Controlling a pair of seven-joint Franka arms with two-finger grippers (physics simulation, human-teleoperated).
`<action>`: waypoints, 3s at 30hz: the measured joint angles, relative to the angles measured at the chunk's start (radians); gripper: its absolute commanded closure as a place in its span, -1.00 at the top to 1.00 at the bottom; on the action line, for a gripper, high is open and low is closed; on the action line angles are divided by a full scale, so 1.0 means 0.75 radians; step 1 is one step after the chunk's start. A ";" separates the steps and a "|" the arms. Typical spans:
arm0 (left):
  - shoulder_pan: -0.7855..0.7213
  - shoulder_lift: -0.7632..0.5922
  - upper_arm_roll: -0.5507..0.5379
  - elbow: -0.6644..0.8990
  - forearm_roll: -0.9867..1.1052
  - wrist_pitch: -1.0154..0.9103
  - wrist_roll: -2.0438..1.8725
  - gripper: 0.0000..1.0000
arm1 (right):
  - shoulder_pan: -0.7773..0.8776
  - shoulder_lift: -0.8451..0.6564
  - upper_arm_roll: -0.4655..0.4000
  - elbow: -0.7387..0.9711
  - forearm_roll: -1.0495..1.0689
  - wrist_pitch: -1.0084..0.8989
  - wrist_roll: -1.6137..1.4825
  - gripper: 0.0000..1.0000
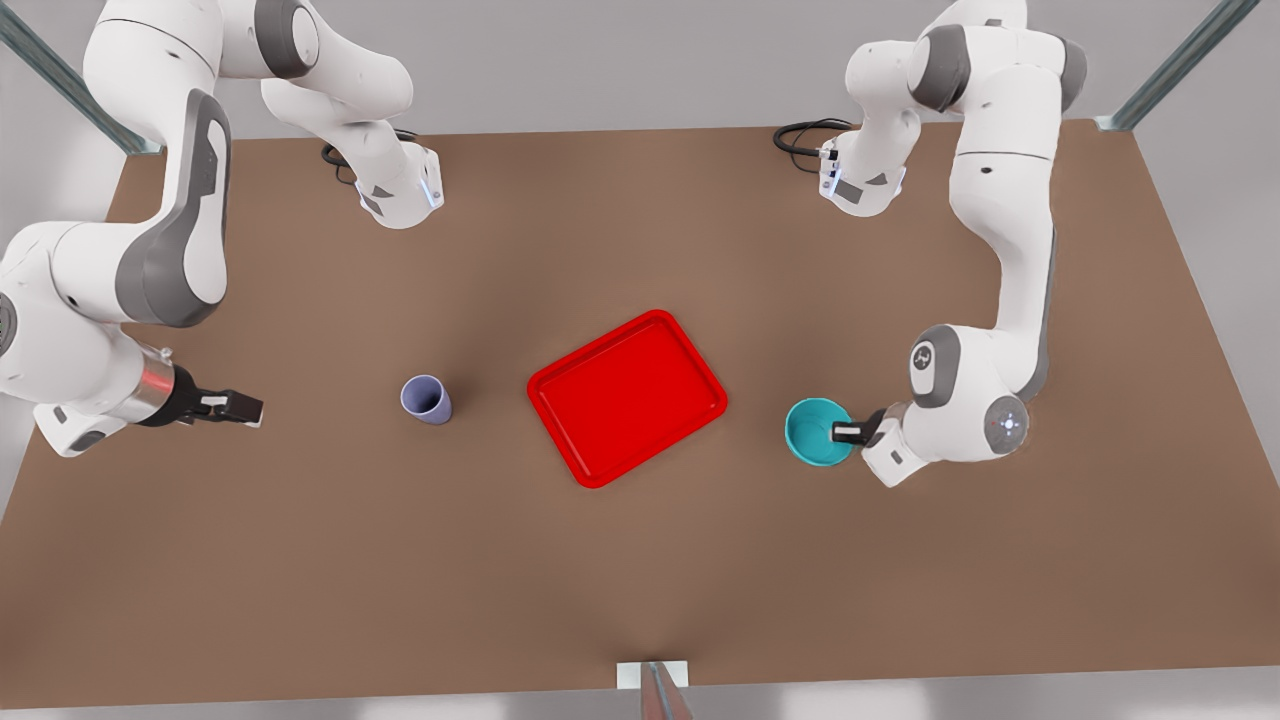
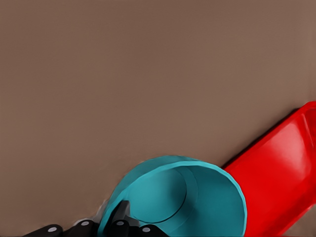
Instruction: Place the bowl on the tray with the left arm and the cup on the tray with the right arm
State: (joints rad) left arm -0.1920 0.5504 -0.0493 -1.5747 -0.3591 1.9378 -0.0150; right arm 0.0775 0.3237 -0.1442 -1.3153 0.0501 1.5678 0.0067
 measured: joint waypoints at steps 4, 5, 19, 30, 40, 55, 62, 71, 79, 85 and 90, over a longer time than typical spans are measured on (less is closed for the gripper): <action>-0.189 0.053 0.000 0.068 -0.113 0.004 -0.140 -0.54 | 0.012 0.010 0.000 0.001 -0.001 0.002 -0.002 1.00; -0.241 0.072 0.000 0.084 -0.138 0.011 -0.178 -0.54 | 0.012 0.013 0.000 0.000 0.001 0.007 0.003 1.00; -0.460 0.258 -0.004 0.083 -0.319 0.139 -0.212 1.00 | 0.051 0.018 -0.001 -0.013 0.003 0.009 -0.001 1.00; -0.455 0.179 0.061 0.143 -0.377 0.042 -0.240 1.00 | 0.035 -0.002 -0.004 -0.003 0.005 0.000 -0.016 1.00; -0.207 -0.185 0.299 0.371 0.171 -0.361 -0.224 1.00 | 0.044 0.052 -0.008 -0.033 0.000 0.045 -0.017 1.00; 0.014 -0.206 0.016 0.357 0.597 -0.365 -0.238 1.00 | 0.146 -0.233 0.125 -1.118 0.001 0.866 -0.038 1.00; 0.015 -0.198 0.017 0.357 0.603 -0.365 -0.239 1.00 | 0.136 -0.180 0.139 -1.175 0.007 0.951 -0.025 1.00; 0.017 -0.192 0.023 0.357 0.597 -0.365 -0.232 1.00 | 0.139 -0.082 0.182 -1.169 0.015 1.001 -0.016 1.00; 0.016 -0.192 0.023 0.357 0.595 -0.365 -0.236 1.00 | 0.111 -0.063 0.182 -1.171 0.061 1.009 -0.015 0.60; 0.017 -0.192 0.023 0.357 0.595 -0.365 -0.235 1.00 | 0.111 -0.022 0.182 -1.177 0.066 1.039 -0.013 -0.26; 0.015 -0.194 0.023 0.357 0.595 -0.380 -0.240 1.00 | 0.112 -0.022 0.182 -1.177 0.081 1.031 -0.011 -0.57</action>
State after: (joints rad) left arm -0.1810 0.4052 -0.0322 -1.3070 0.0869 1.6528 -0.1948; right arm 0.1612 0.3070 -0.0077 -2.1982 0.1108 2.3410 -0.0015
